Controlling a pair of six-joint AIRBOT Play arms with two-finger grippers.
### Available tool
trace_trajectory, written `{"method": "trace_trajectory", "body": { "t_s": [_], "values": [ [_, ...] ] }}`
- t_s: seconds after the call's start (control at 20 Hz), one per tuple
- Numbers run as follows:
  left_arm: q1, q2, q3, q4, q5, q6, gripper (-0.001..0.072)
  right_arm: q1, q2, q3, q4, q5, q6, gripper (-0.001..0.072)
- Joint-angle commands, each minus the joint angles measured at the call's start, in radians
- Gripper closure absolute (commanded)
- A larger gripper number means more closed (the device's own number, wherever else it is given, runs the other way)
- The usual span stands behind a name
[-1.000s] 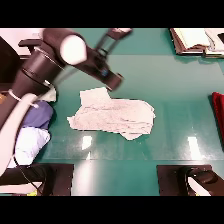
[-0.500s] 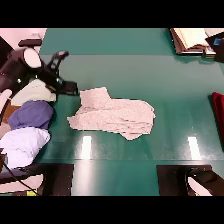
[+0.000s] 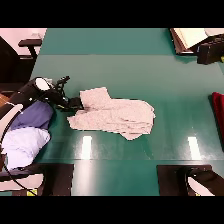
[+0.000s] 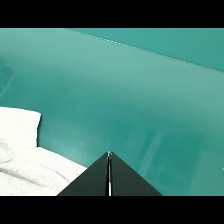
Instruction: Fold the shirts.
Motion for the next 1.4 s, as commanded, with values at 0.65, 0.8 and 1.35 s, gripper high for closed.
{"method": "trace_trajectory", "body": {
  "t_s": [0.65,0.8,1.35],
  "values": [
    [-0.011,0.140,0.332,0.147,-0.057,0.005,0.0687,-0.219,-0.148,-0.004,-0.037,0.422,0.017,0.0697],
    [-0.011,0.149,0.344,0.188,-0.071,0.005,0.0687,-0.330,-0.234,-0.140,0.156,0.358,0.011,0.0692],
    [-0.011,0.147,0.344,0.212,-0.084,0.000,0.0687,-0.247,-0.501,-0.610,0.508,-0.002,-0.092,0.0286]
  ]
}}
